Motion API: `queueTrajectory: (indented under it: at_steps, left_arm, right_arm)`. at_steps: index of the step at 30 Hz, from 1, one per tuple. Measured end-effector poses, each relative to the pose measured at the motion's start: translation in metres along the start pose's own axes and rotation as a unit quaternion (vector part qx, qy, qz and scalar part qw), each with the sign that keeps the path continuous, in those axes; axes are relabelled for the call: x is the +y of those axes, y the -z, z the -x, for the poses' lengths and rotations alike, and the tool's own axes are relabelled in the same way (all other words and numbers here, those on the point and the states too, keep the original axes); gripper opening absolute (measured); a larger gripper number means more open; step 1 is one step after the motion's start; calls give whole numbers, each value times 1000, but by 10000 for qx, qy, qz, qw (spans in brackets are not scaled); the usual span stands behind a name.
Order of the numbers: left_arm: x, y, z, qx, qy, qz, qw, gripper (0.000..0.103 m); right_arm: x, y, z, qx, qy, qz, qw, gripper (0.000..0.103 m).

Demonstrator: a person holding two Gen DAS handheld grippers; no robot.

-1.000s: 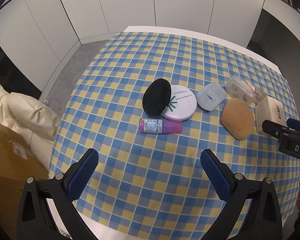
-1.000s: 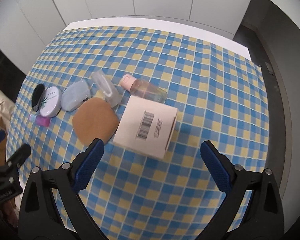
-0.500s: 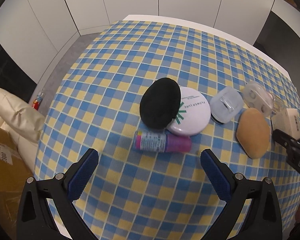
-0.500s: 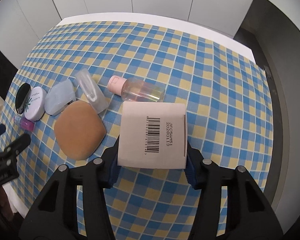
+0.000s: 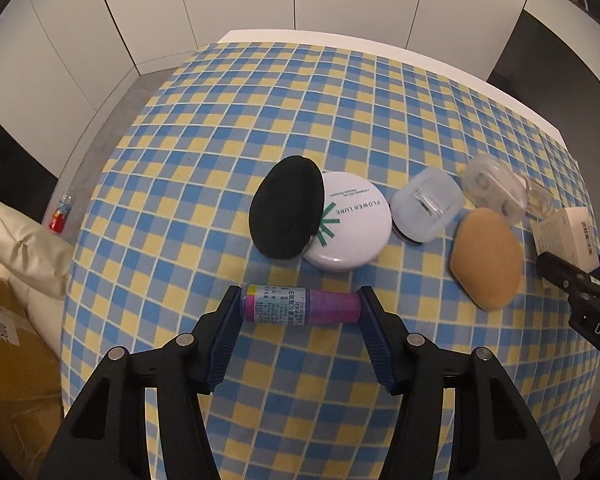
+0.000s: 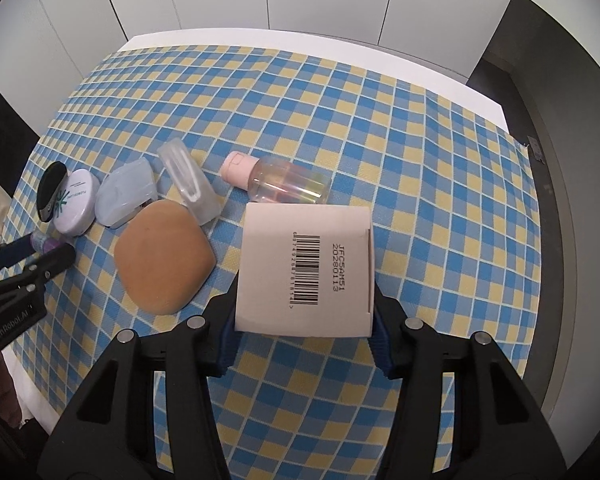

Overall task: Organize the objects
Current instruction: 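Lift and carry the bottle and white box toward the cardboard box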

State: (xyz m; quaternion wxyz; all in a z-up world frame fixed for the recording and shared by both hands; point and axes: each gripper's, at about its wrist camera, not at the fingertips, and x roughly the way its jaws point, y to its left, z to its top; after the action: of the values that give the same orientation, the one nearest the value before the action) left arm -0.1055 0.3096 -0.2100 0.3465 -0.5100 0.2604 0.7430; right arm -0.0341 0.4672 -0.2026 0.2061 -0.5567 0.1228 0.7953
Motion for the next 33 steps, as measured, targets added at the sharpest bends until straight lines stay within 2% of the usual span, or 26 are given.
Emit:
queueTrajectory:
  at_steps: [7,14,19,27,33]
  left_arm:
    - [2,6,34,-153,152,-48,9998,57]
    - [2,9,88,-385,181,-22,9991,57]
    - [0,18,132,-597,259,-38,9979,57]
    - [-2,41,197,-964,442,-38,9944,57]
    - [-3,56,231,-1221,544,-50,9910,57]
  right_arm:
    - [11,-1,31,-119,25,115,9999,54]
    - [9,-17,86,-411,-1,-4,9992,54]
    - [19,-1,135,-544,-52,-16,9985,54]
    - [39,29,180,-696,-61,122,9975,54]
    - [36,51,207,-783,-24,67,9969,54]
